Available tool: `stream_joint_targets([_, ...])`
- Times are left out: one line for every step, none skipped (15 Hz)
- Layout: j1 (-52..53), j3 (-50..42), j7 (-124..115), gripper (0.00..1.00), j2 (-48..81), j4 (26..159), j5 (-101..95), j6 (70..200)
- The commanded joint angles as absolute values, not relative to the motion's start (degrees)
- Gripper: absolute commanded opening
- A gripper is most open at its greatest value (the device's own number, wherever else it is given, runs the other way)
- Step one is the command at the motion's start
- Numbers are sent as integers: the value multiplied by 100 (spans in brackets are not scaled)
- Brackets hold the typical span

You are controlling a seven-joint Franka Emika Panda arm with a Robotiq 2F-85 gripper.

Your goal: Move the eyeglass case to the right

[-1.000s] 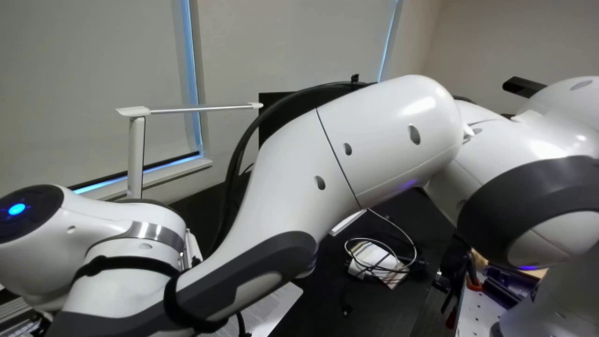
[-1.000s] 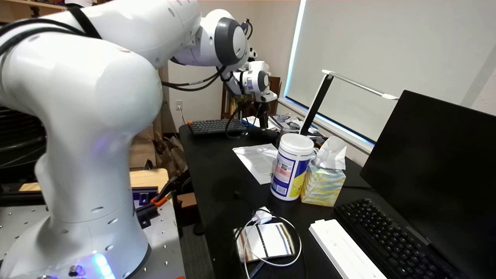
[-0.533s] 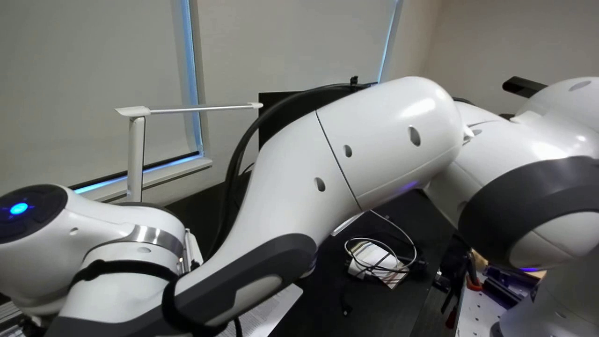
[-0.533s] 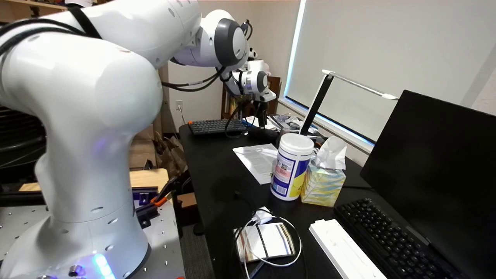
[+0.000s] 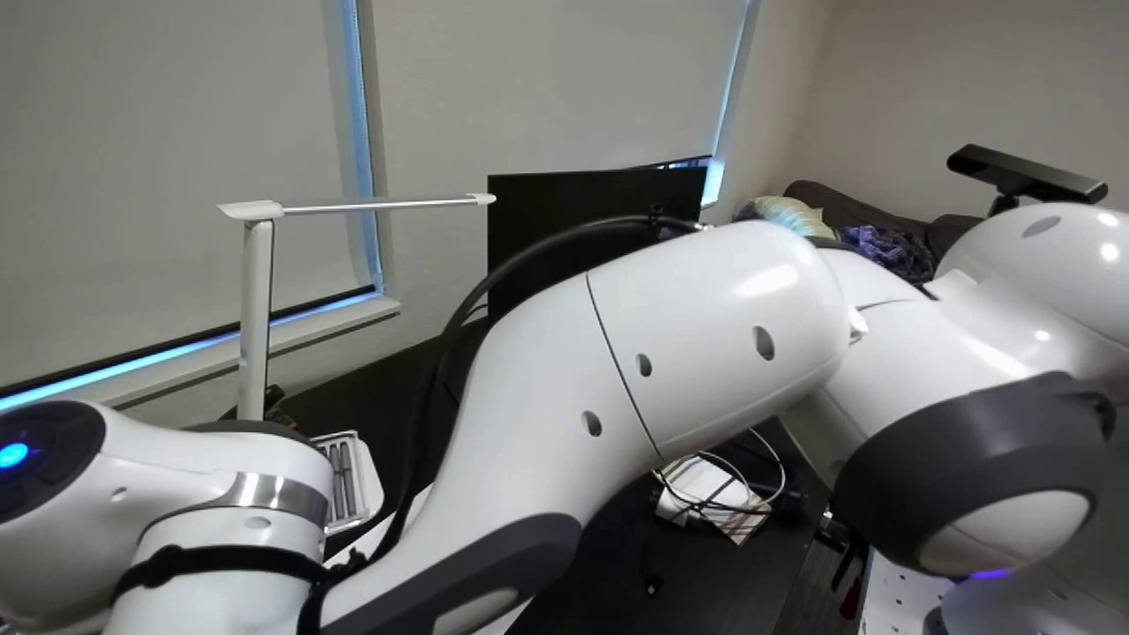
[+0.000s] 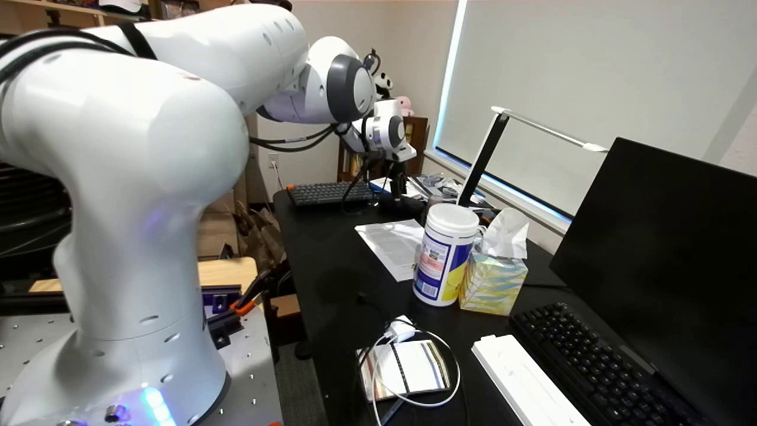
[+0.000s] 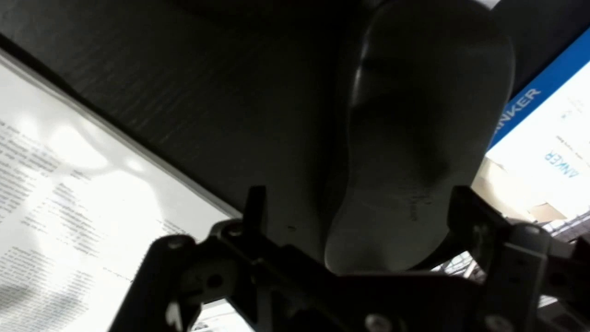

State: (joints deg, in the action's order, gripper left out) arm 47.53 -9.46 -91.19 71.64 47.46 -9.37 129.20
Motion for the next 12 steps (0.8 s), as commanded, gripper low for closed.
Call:
stream_joint_targets([4853, -1104, -9411, 100, 7689, 3993, -1000, 12917])
stream_joint_targets([4867, -1126, -9402, 100, 7777, 3882, -998, 12905])
stream_joint_targets([4871, -1146, -9391, 100, 7882, 3758, -1002, 12909])
stream_joint_targets([4875, -1175, -9403, 100, 7975, 3639, -1001, 12894])
stream_joint_targets([4873, -1217, -9419, 100, 8066, 3508, -1009, 12896])
stream_joint_targets([4864, -1241, -9397, 100, 8134, 3406, -1003, 12897])
stream_joint_targets([4854, -1248, -9381, 100, 8183, 3321, -978, 12885])
stream_joint_targets([4855, -1270, -9376, 100, 8224, 3261, -977, 12888])
stream_joint_targets([4849, -1276, -9357, 100, 8250, 3213, -964, 12880])
stream_joint_targets([4852, -1298, -9362, 100, 8272, 3186, -966, 12877])
stream_joint_targets([4854, -1305, -9351, 100, 8284, 3171, -964, 12878])
stream_joint_targets([4863, -1324, -9367, 100, 8290, 3158, -971, 12884])
